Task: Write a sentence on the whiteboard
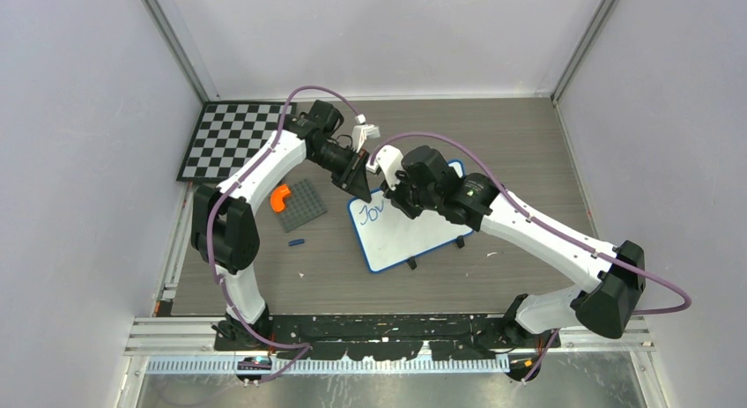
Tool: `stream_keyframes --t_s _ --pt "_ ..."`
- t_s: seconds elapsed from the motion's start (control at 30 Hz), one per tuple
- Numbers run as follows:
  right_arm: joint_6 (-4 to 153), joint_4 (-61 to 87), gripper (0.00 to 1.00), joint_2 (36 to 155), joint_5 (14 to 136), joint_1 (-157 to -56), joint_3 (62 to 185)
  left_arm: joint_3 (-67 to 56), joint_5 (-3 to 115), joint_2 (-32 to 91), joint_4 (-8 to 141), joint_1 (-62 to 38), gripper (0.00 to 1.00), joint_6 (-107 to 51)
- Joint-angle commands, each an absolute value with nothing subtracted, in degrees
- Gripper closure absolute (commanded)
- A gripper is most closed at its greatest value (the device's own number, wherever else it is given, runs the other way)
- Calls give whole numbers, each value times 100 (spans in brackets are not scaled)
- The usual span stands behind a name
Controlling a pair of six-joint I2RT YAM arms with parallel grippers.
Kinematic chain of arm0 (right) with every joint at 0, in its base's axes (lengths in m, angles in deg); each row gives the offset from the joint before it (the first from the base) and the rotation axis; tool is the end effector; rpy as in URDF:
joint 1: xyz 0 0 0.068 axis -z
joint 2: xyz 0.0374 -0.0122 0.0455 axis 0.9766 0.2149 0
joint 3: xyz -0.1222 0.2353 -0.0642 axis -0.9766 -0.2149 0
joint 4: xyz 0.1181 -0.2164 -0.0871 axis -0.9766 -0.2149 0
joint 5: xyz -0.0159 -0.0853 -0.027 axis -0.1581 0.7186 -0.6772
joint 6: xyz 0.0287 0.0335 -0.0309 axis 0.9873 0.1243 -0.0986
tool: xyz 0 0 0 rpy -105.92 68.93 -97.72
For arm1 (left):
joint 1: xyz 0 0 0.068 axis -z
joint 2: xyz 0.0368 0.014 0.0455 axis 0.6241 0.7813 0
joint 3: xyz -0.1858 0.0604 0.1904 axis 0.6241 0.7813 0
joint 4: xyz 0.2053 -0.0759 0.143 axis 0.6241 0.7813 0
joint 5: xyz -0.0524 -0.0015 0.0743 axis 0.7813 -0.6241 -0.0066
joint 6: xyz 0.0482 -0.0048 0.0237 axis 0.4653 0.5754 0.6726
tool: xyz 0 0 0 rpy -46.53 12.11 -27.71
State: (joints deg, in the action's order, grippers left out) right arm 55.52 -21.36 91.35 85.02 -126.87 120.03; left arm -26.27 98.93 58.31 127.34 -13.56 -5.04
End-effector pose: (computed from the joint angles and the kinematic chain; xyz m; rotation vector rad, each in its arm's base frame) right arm 0.1937 0.2226 0.3378 -1.1418 1.9800 0.2896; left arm 0.3246 -0.1823 0.2897 1.0210 2.4198 -1.3018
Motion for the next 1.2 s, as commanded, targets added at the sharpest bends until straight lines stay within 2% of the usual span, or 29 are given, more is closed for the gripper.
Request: stream_keyframes --t_s 0.0,0.67,1.03,1.17 --pt "5461 -1899 100 9130 8670 -12632 11924 -2652 9853 5879 12634 -1287 100 -610" --pt "5610 -1963 100 9196 8353 -12795 11540 -2616 9870 5883 12608 -1287 100 -603" --pt "5593 -2056 100 9438 8310 -13010 11993 -2590 9862 5855 12623 -1287 100 -578" --pt "5555 -2252 100 9180 7875 -13003 12052 -2596 9874 5861 12670 -1287 100 -531"
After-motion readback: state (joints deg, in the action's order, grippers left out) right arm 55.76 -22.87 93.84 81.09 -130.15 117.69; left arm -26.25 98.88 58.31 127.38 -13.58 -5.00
